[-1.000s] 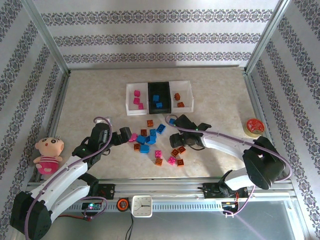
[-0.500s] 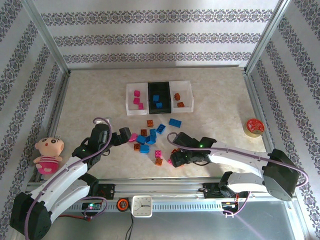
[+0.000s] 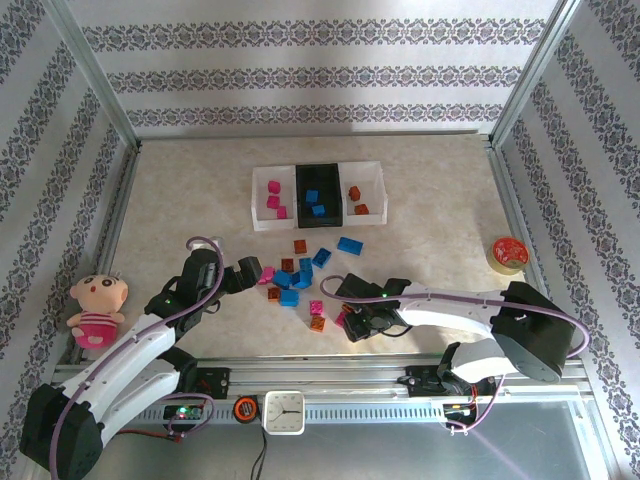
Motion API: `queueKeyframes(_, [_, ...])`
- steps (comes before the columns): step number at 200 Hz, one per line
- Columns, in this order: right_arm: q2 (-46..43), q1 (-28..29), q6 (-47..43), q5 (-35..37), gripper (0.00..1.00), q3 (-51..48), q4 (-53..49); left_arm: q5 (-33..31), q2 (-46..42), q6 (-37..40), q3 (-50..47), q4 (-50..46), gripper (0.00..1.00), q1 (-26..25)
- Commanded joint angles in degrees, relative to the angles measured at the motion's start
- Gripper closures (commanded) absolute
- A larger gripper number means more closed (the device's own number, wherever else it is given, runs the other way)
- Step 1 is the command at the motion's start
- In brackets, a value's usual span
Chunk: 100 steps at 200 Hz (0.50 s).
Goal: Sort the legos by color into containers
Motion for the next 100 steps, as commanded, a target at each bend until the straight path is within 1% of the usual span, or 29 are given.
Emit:
queueKeyframes(1, [-1.74, 0.42, -0.76, -0.06, 0.61, 0.28, -0.35, -0.92, -0.54, -0.26, -0.4, 0.62, 0.0, -0.4])
queueKeyframes(23, [-6.92, 0.34, -1.7, 1.13, 0.69, 1.11, -3.45, -1.05, -0.76, -0.15, -0.22, 0.44, 0.0, -0.4])
queueKeyframes(47, [-11.87, -1.08, -4.47, 4.49, 0.71, 5.22, -7.31, -1.27, -0.84, 0.14, -0.12, 0.59, 0.0, -0.4])
queueKeyframes(69, [-11.54, -8.39, -9.09, 5.13, 0.73, 10.96, -5.77, -1.5, -0.87, -0.02, 0.04, 0.92, 0.0, -0.4])
queueKeyframes(84, [-7.9, -14.23, -11.34, 5.24, 0.74, 15.69, -1.81, -1.67, -0.82, -0.24, -0.04, 1.26, 0.0, -0.44])
queueKeyframes(100, [-1.96, -19.51, -12.65, 6.08, 0.74, 20.77, 3.42, -1.54, -0.89, -0.51, -0.07, 1.4, 0.0, -0.4])
